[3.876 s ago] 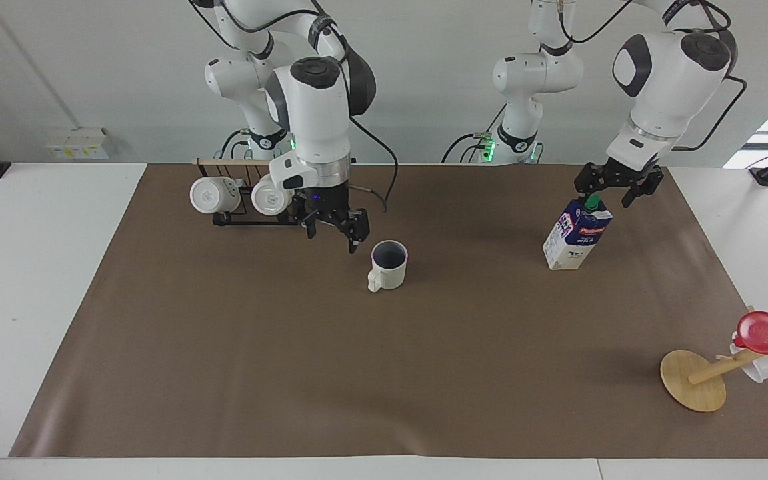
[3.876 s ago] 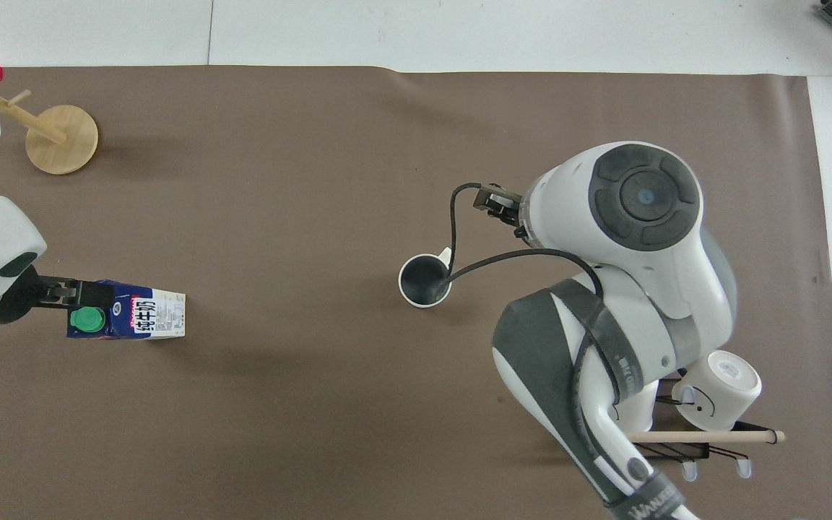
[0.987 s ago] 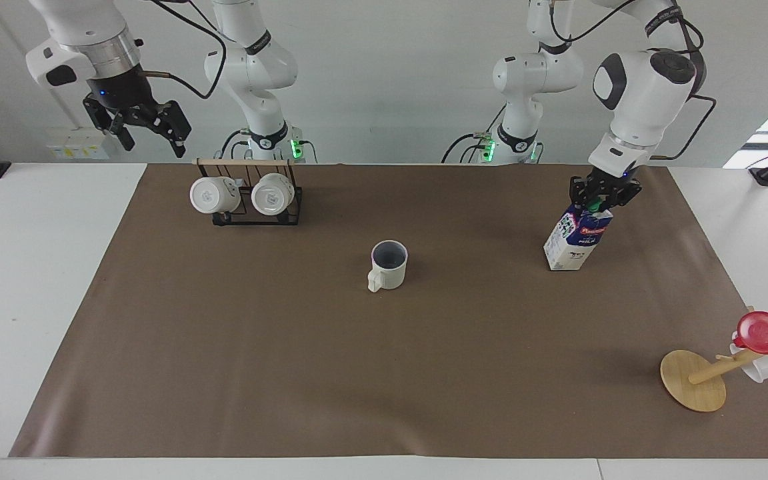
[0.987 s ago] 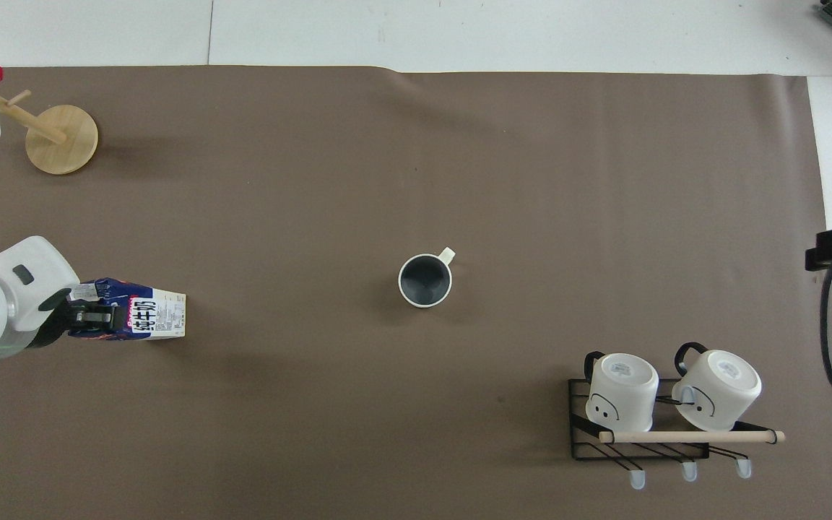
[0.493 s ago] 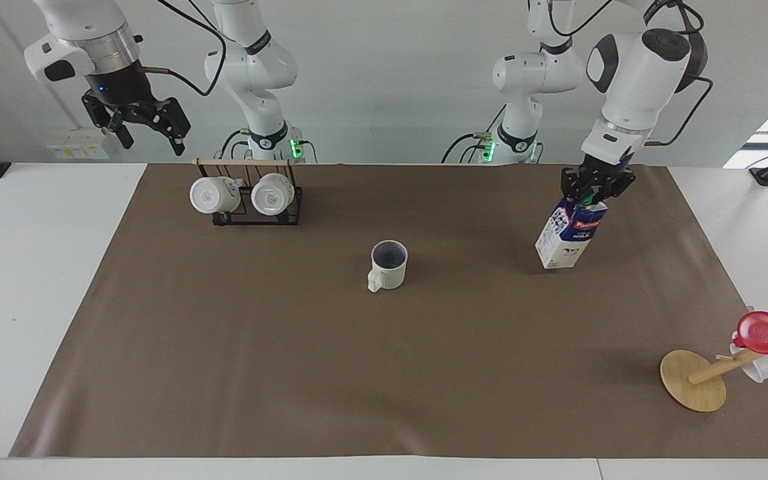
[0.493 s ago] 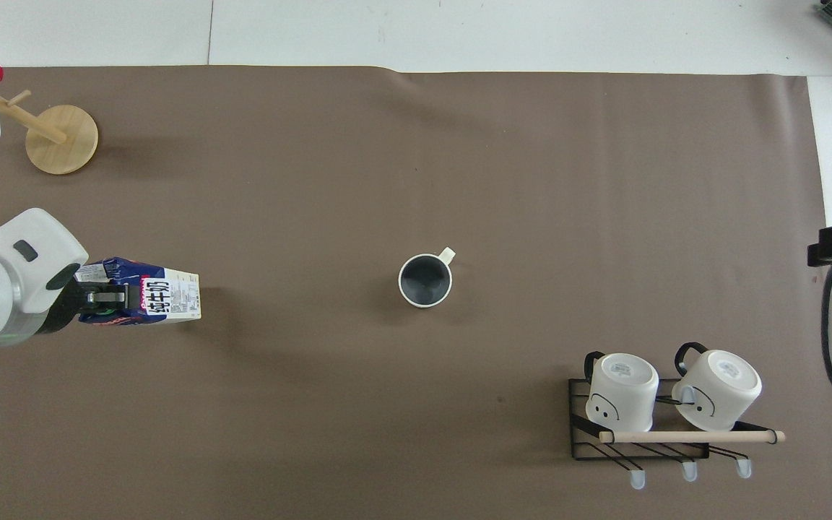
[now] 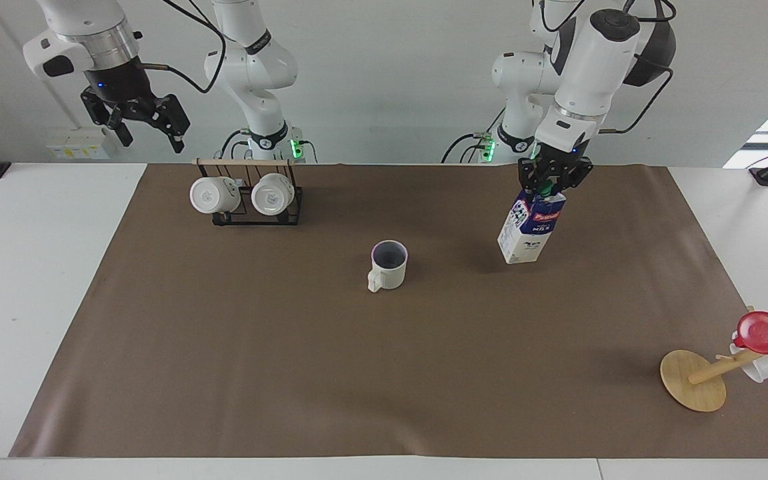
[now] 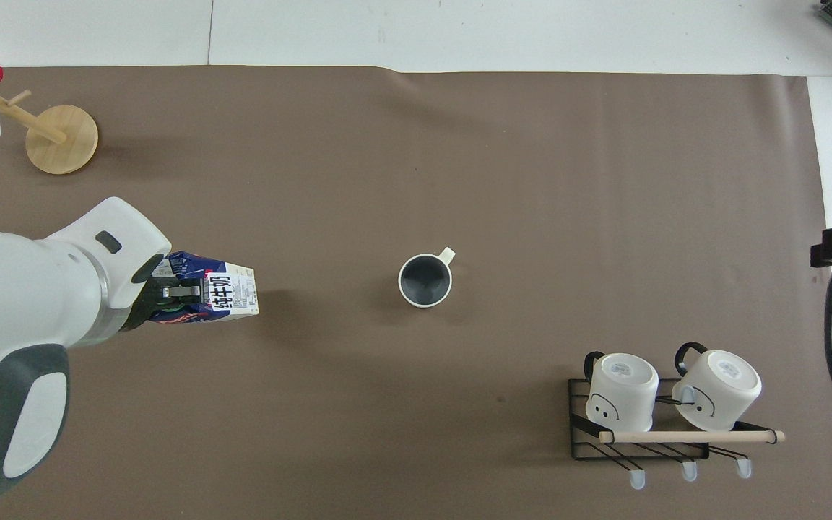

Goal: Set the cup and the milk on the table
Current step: 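Carry the milk carton with the left gripper toward the black-and-white mug, then lower the milk carton beside the mug and open the left gripper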

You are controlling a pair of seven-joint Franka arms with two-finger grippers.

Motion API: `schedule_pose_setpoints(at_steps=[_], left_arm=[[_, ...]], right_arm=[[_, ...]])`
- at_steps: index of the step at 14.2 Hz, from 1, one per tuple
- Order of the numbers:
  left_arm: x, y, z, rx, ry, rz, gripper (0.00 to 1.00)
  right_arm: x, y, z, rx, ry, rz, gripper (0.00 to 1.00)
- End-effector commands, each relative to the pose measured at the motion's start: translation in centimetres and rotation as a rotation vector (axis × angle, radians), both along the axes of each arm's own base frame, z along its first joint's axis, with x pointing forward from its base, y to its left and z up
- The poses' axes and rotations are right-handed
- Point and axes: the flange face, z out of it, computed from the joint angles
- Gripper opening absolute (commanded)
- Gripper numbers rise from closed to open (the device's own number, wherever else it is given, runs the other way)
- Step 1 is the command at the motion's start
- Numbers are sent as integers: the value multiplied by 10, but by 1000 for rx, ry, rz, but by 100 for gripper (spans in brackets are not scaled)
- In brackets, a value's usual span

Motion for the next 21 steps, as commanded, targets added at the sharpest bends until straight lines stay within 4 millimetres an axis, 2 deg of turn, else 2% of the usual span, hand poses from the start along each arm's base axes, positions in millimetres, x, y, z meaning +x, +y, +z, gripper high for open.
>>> schedule_pose_setpoints(at_steps=[1,4,7,11,14,21], left_arm=[[15,-29,9,-1,13,6,46],[18,-70,2,-19,13,52,46],[21,-115,-14,-22,27,107,46],[27,-150,-40,21,-9,49,47],[29,-165,-54,23,-19,35,47],[21,-171,-69,34,5,42,52]], right_arm=[[-2,-1,4,1,-12,21,100],[-2,-1,4,1,-12,21,100],[-1,-1,3,1,-10,21,100],[-2,-1,4,1,-12,23,100],[-2,-1,4,1,-12,20,100],[-2,-1,4,1,-12,23,100]])
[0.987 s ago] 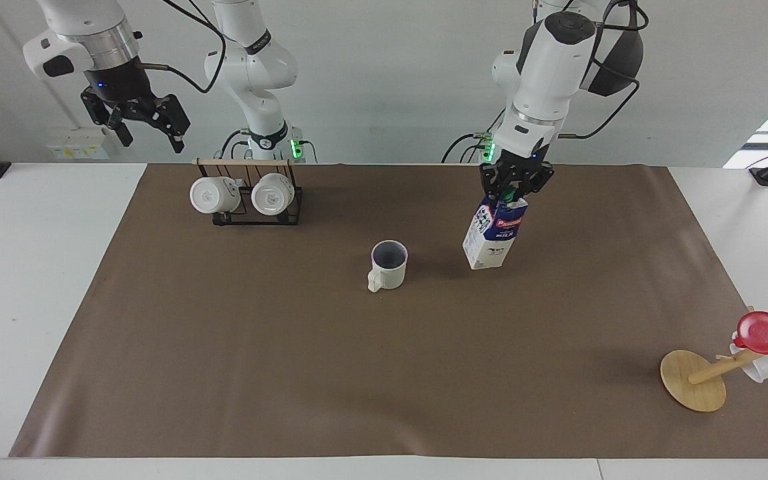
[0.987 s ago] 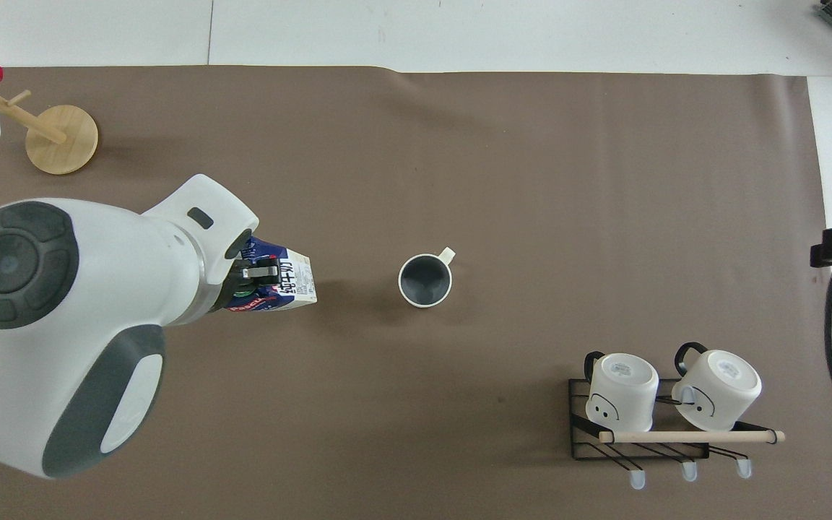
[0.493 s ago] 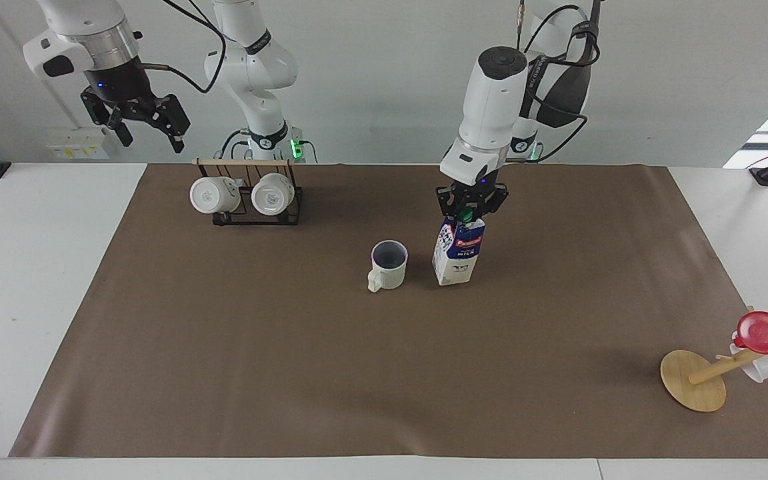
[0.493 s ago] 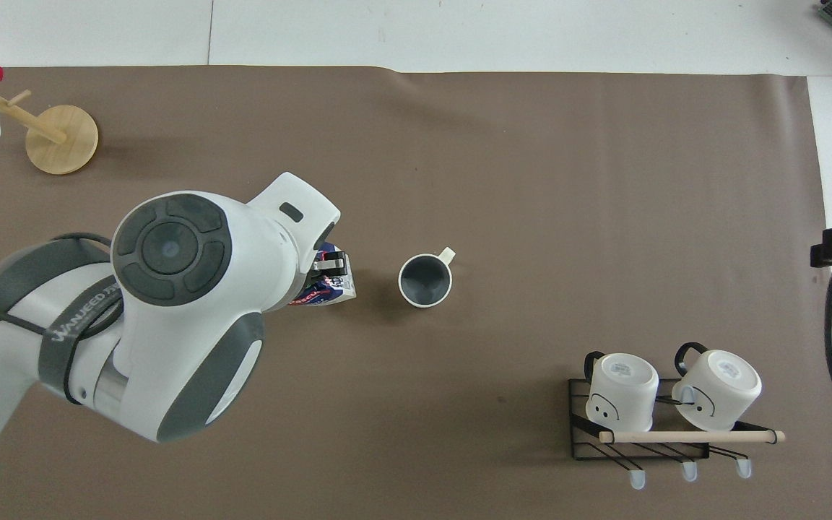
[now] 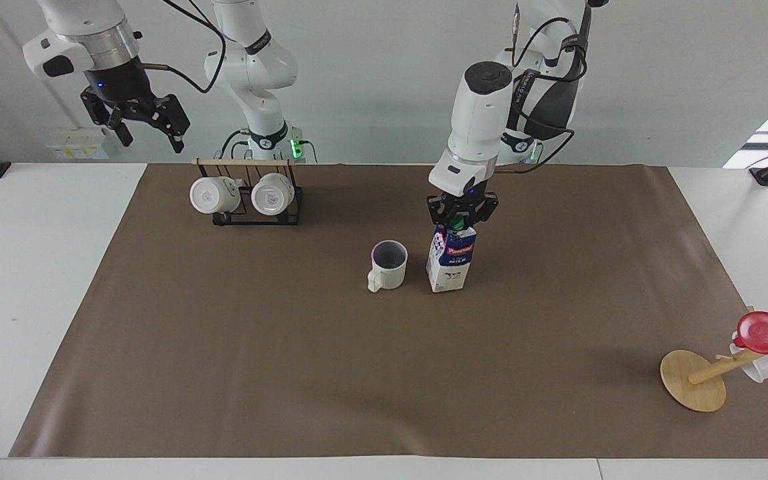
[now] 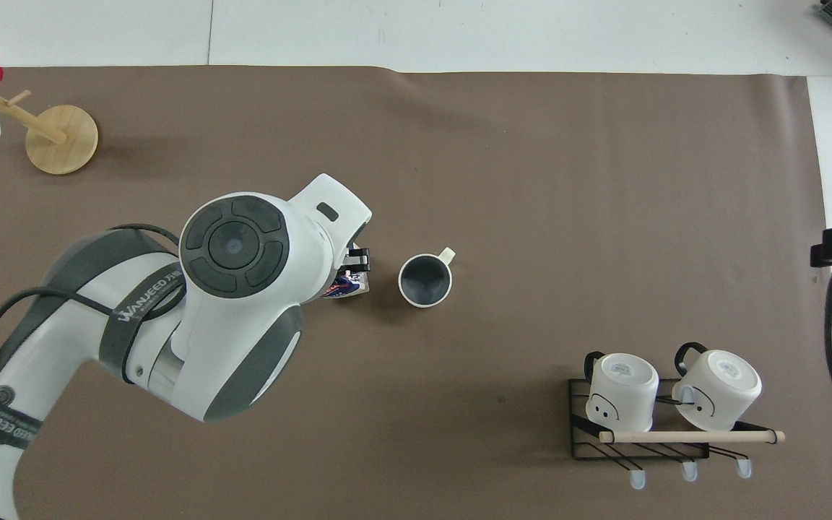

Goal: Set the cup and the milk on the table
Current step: 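Lower the milk carton beside the mug and open the left gripper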

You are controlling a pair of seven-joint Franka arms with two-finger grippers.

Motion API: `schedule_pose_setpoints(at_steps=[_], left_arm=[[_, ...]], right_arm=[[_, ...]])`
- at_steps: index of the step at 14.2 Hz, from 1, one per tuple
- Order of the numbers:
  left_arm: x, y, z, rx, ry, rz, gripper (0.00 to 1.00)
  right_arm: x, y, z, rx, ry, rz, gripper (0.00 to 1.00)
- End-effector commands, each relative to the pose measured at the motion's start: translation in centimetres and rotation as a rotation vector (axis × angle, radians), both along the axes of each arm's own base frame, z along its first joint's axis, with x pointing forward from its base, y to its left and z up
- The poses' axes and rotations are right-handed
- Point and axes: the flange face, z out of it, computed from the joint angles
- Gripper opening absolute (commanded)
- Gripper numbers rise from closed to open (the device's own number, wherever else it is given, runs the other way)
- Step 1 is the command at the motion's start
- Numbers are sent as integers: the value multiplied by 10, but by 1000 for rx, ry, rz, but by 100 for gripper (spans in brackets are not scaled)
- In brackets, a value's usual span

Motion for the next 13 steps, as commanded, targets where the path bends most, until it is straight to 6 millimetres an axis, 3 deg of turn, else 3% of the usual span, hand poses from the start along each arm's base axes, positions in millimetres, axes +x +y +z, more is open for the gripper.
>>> schedule_pose_setpoints(at_steps=[1,6,8,10,12,13], left_arm=[[-4,-9,-3,17,-11,9,52],[-9,-9,-18,19,-7,5,53],[-9,-9,-18,19,-7,4,58],[-9,-9,-18,20,-6,3,72],[-9,-8,-18,23,-2,3,97],[-9,-8,-18,22,-2,5,100]], right_arm=[[-1,-1,3,1,-10,23,100],[-1,0,3,3,-10,23,100],[-2,-1,4,1,-12,20,100],[-2,-1,4,1,-12,20,100],[-2,-1,4,1,-12,20,100],[-2,-1,4,3,-12,22,100]])
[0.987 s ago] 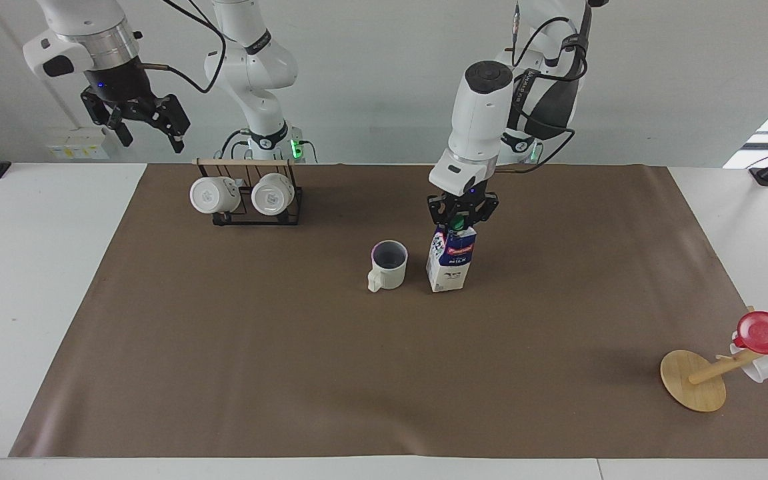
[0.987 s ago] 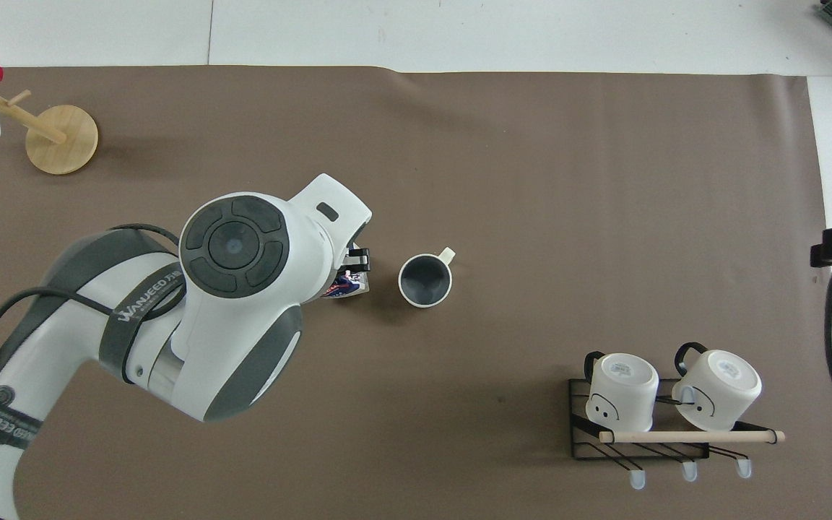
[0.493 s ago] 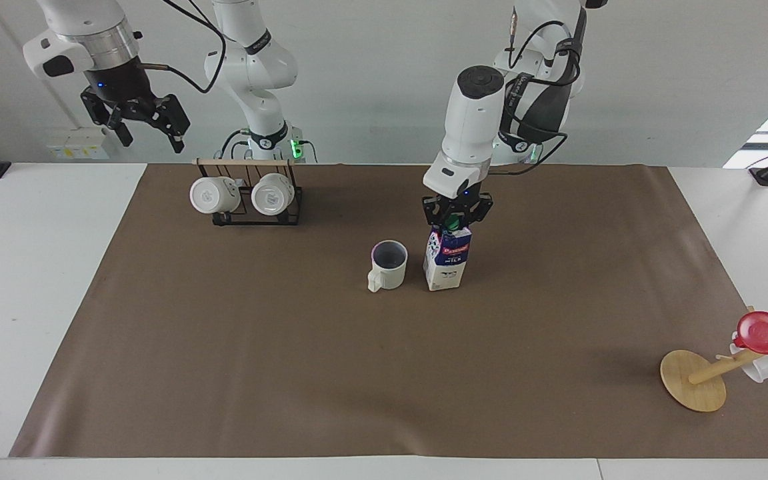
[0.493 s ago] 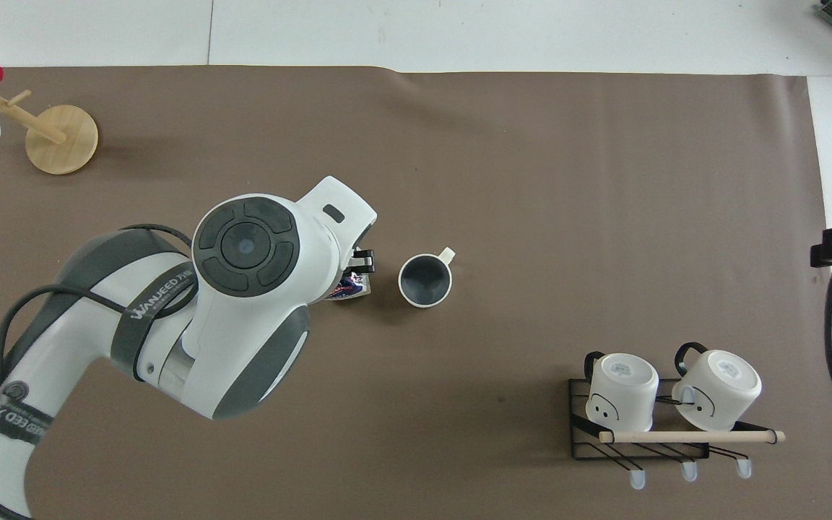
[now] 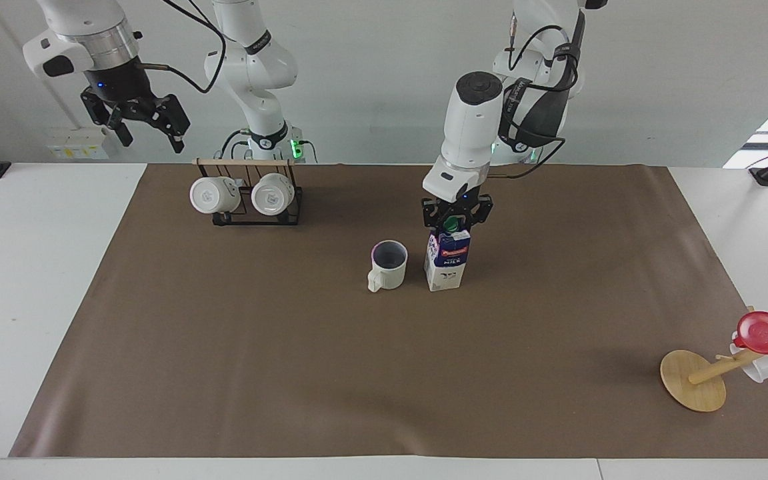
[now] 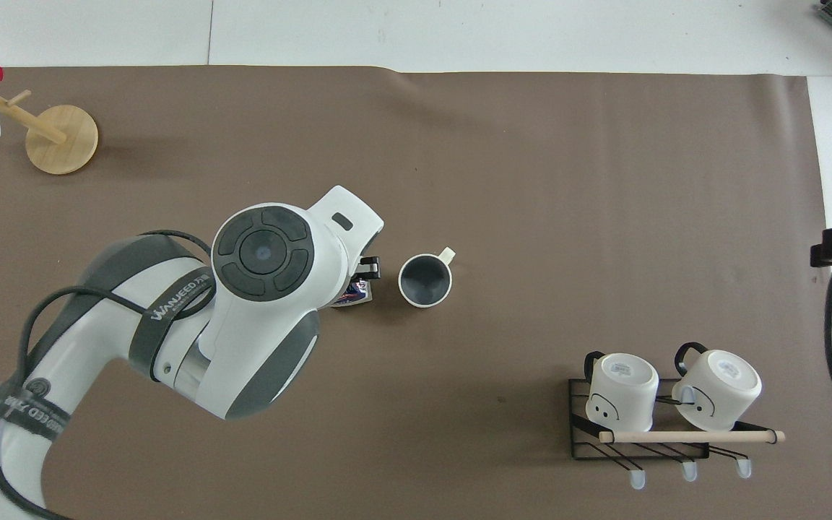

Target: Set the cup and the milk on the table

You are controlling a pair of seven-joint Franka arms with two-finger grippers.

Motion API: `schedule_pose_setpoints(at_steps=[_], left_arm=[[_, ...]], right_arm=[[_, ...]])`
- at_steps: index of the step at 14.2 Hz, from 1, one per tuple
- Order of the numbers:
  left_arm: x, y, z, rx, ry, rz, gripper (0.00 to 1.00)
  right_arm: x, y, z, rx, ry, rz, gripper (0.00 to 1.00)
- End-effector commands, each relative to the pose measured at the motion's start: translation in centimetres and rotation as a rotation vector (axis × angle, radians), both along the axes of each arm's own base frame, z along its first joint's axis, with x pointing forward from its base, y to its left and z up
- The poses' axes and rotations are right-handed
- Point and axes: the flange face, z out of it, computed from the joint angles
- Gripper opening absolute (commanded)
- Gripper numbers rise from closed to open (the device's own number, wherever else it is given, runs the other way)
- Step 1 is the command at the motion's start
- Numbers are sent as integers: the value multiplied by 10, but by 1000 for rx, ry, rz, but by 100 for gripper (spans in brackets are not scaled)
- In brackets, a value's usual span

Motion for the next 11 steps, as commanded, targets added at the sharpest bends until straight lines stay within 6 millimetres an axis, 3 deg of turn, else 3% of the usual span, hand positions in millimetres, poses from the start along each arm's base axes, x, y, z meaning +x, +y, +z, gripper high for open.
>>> schedule_pose_setpoints(at_steps=[1,4,11], left_arm=[[-3,-2,0,15,-19,5,100],[-2,-2,7,4,-21,11,100],[10,18,73,-19,-21,63,100]], right_arm=[[-2,-1,4,3,-12,20,100],[-2,-1,4,1,-12,23,100],[-2,-1,4,3,-12,22,100]])
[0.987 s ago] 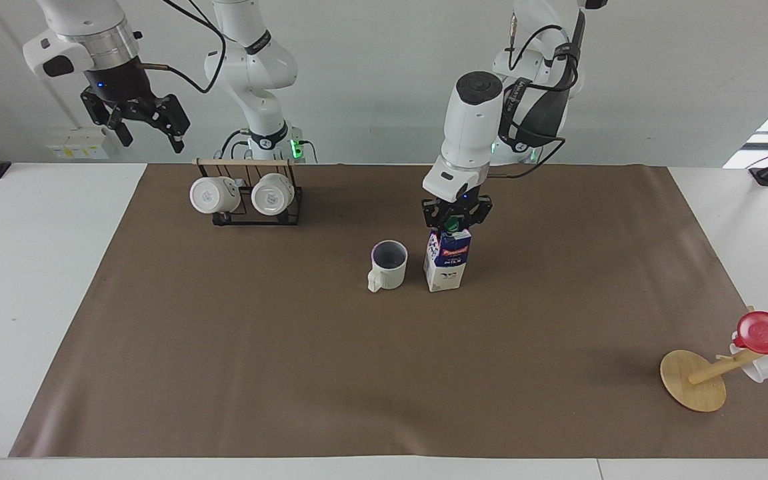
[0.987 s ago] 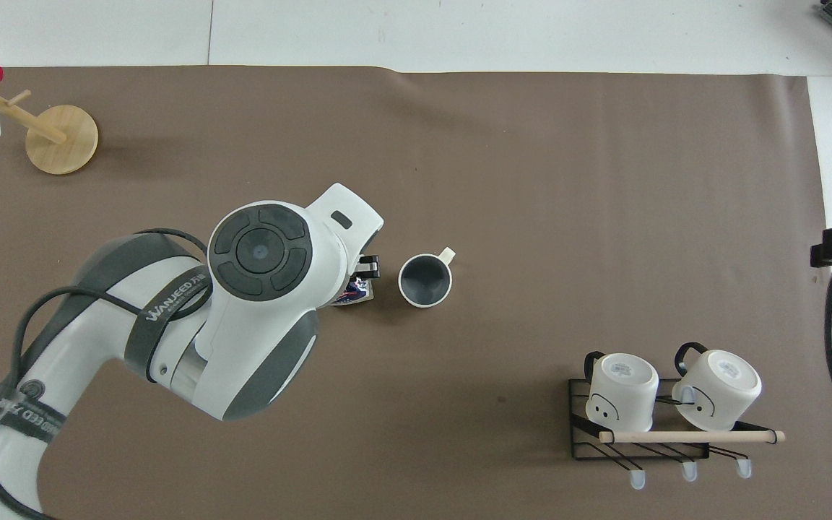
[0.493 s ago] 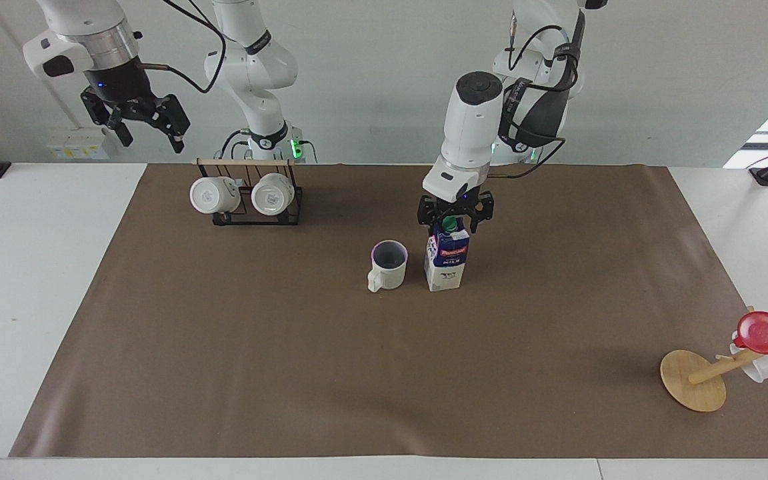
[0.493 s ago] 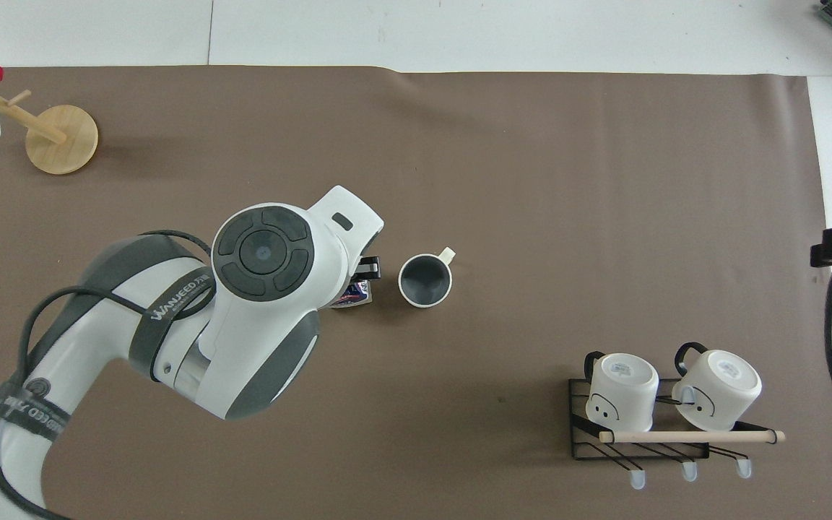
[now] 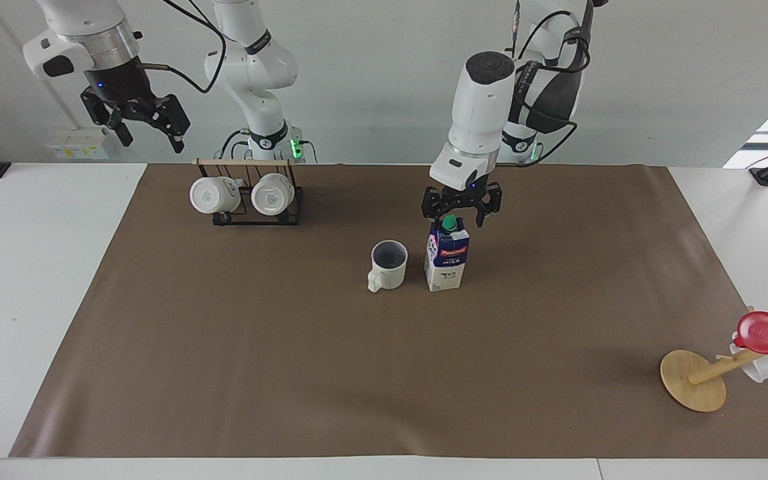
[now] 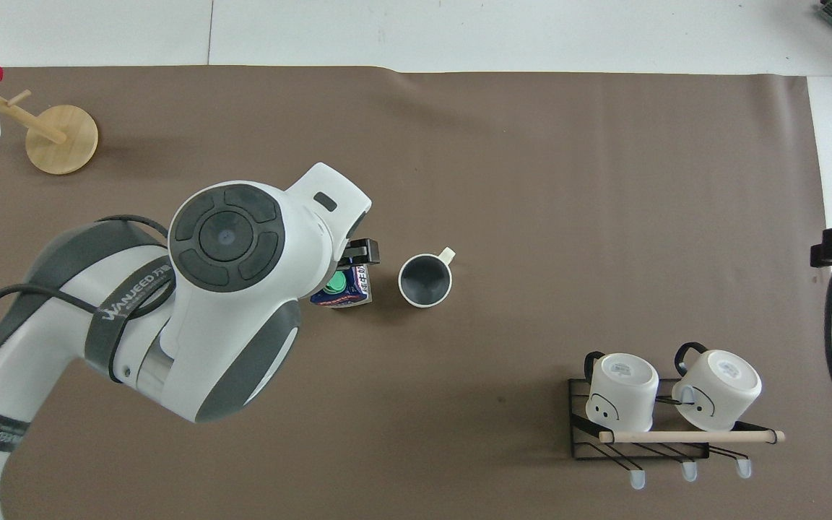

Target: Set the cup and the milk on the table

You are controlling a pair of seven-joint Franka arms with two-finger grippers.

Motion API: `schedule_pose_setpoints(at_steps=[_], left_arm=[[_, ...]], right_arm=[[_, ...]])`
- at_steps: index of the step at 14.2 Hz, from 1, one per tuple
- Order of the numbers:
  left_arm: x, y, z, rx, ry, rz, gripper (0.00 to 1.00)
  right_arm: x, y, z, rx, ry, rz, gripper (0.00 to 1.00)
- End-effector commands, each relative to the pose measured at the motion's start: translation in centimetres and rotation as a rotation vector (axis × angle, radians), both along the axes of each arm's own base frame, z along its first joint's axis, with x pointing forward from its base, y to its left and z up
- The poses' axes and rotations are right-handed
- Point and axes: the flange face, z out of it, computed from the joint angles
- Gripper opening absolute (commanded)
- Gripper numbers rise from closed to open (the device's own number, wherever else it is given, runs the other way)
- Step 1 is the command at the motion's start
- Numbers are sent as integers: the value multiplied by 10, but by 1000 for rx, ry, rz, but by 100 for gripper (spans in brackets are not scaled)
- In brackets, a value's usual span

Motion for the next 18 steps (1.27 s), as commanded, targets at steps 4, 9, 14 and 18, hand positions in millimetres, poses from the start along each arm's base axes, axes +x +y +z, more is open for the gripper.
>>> schedule_pose_setpoints(at_steps=[4,9,14,18], left_arm=[[3,39,50,4,10,69,100],[8,120,90,66,83,-16,100],[22,203,109,76,110,-46,100],[22,250,117,81,123,-112,100]], right_arm=[[-2,-1,4,1,-12,23,100],[-2,-1,4,1,-12,23,100],[-2,-1,4,1,-12,21,100],[-2,-1,4,3,-12,22,100]])
